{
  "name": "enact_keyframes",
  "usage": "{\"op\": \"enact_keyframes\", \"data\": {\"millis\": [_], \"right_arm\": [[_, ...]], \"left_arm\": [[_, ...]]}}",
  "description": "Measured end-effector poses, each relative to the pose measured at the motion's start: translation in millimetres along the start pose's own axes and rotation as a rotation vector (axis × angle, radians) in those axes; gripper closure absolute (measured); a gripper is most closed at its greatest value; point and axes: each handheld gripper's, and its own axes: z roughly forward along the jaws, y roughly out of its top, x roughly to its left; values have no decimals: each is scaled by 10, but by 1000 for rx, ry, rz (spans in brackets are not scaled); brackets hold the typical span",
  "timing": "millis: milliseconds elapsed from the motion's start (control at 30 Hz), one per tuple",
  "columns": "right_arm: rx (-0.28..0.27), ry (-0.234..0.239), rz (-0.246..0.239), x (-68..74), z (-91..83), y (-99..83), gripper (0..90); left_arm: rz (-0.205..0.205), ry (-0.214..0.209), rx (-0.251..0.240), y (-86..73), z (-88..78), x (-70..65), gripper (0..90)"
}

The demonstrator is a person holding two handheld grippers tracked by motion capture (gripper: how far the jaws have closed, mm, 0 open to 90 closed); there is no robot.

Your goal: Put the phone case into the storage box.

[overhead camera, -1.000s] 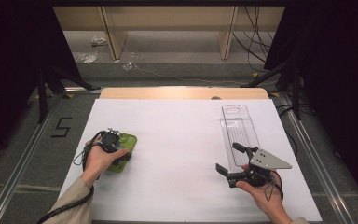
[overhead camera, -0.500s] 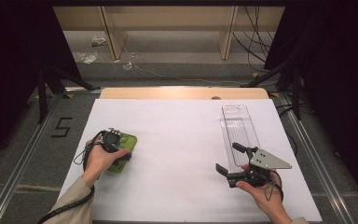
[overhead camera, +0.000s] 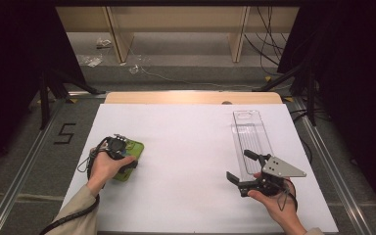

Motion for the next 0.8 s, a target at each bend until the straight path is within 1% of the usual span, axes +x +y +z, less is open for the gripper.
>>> {"op": "enact_keyframes", "data": {"millis": [267,533,800], "right_arm": [[-1,0,-1,1,-2,2,41],[-3,-1,-2,0,-3,3,41],[-3,-2,-3,0,-5,5,42]], "left_arm": [[-19,-1,1,-5,1,2,147],[-21,-6,-4,-10,-1,6,152],[-14,-12,-11,-19,-8,3,157]]}}
